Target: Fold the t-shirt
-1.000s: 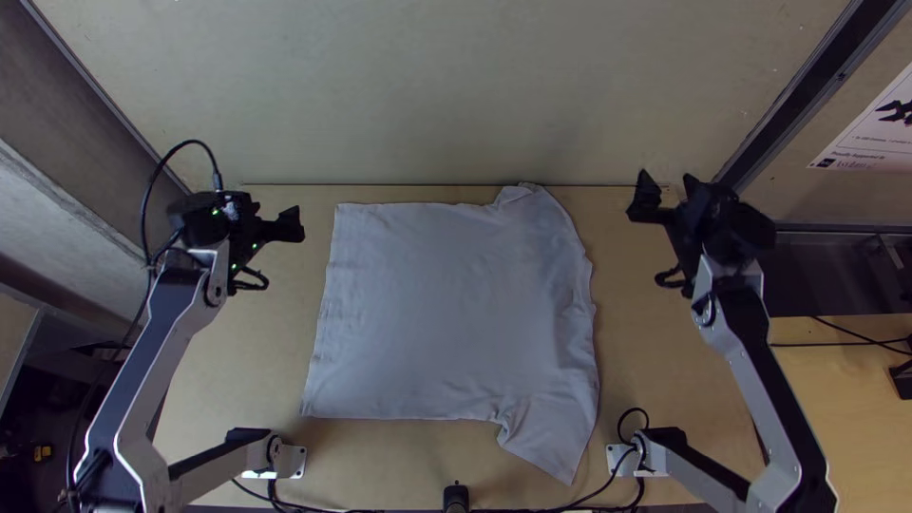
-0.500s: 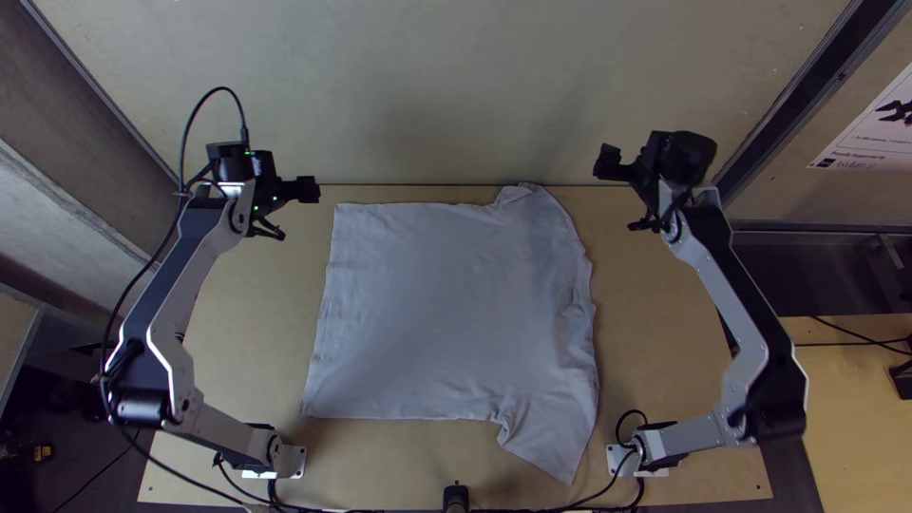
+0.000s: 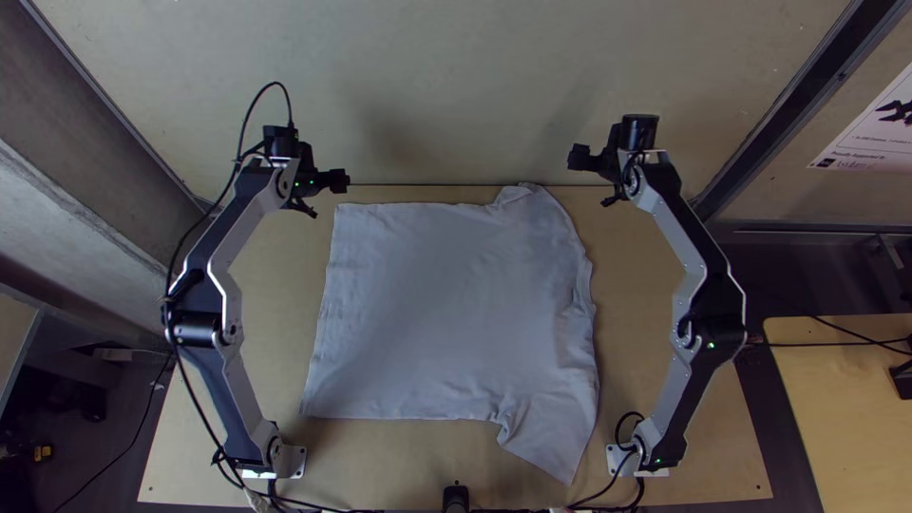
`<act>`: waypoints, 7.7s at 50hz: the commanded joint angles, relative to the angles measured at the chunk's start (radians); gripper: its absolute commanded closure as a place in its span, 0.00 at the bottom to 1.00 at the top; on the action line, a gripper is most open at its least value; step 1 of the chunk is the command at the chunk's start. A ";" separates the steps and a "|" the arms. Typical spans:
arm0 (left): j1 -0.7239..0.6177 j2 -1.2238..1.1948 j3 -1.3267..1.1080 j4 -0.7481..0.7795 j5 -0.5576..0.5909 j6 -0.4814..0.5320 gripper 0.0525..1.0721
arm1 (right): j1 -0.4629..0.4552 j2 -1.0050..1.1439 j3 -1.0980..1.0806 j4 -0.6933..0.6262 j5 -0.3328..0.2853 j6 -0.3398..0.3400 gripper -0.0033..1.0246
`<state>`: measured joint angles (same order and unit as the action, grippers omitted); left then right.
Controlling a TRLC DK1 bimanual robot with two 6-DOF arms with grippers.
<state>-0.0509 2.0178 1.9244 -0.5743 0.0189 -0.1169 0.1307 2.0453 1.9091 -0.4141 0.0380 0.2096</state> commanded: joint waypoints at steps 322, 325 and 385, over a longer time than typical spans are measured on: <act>0.051 -0.663 -0.858 0.039 0.088 0.079 0.05 | 0.070 -0.574 -0.780 -0.450 0.137 0.060 0.14; 0.049 -0.683 -0.840 -0.009 0.088 0.094 0.05 | 0.064 -0.625 -0.779 -0.469 0.137 0.068 0.14; -0.214 -0.892 -1.194 -0.688 -0.053 0.214 0.06 | 0.208 -0.999 -0.740 -1.051 0.108 0.301 0.14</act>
<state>-0.2375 1.0954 0.7677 -1.2343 -0.0174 0.1055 0.3328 1.0550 1.1683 -1.4487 0.1490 0.4904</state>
